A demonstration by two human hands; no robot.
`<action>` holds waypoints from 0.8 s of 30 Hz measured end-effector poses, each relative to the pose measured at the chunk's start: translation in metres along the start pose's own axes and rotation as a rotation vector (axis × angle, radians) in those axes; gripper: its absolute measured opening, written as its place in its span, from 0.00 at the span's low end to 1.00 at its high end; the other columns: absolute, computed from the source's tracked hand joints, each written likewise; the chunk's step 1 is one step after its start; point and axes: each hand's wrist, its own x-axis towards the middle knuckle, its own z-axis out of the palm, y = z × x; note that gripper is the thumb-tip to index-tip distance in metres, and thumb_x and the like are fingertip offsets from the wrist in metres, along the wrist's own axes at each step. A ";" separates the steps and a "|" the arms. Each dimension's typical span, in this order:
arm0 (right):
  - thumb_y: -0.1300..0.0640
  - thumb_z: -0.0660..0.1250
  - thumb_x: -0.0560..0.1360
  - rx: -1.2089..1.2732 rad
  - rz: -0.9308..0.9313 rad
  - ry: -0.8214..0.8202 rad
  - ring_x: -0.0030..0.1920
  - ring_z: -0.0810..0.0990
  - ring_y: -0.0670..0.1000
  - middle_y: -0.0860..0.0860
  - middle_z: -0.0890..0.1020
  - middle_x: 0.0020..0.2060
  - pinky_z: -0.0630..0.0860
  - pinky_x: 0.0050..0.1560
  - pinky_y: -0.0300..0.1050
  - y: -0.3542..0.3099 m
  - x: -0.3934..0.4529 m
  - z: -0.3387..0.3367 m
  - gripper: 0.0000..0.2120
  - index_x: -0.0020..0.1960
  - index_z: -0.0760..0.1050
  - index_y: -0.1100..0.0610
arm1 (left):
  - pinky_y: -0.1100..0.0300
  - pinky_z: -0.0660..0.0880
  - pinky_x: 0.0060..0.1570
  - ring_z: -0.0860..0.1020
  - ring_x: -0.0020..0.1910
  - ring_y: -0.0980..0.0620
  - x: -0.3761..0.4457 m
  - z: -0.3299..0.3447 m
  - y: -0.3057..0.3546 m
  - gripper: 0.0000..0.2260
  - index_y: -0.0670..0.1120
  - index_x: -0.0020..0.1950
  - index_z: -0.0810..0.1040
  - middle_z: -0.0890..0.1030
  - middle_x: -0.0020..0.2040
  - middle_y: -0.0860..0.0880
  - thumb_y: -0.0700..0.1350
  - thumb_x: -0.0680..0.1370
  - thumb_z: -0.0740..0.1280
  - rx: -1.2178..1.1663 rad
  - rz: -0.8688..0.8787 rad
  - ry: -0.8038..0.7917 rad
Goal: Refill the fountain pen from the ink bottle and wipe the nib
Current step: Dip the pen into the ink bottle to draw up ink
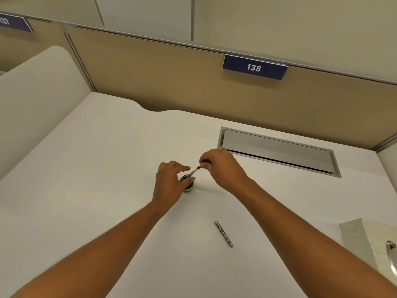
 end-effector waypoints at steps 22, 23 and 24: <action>0.58 0.67 0.81 -0.131 -0.054 -0.097 0.49 0.82 0.54 0.53 0.85 0.49 0.78 0.49 0.48 -0.008 0.010 0.015 0.07 0.54 0.82 0.57 | 0.74 0.70 0.45 0.81 0.46 0.66 -0.012 0.027 -0.012 0.03 0.48 0.47 0.89 0.87 0.46 0.56 0.45 0.75 0.78 -0.324 -0.120 0.139; 0.58 0.66 0.81 -0.159 -0.066 -0.099 0.48 0.81 0.54 0.52 0.84 0.49 0.78 0.48 0.48 -0.008 0.010 0.015 0.06 0.53 0.82 0.57 | 0.76 0.70 0.44 0.80 0.46 0.68 -0.012 0.026 -0.011 0.03 0.47 0.47 0.89 0.88 0.45 0.55 0.45 0.75 0.78 -0.325 -0.117 0.140; 0.58 0.66 0.82 -0.183 -0.080 -0.095 0.47 0.81 0.54 0.52 0.83 0.48 0.78 0.47 0.49 -0.009 0.010 0.016 0.06 0.52 0.81 0.57 | 0.77 0.70 0.44 0.80 0.45 0.68 -0.012 0.026 -0.011 0.03 0.46 0.47 0.89 0.88 0.45 0.55 0.45 0.75 0.78 -0.322 -0.117 0.142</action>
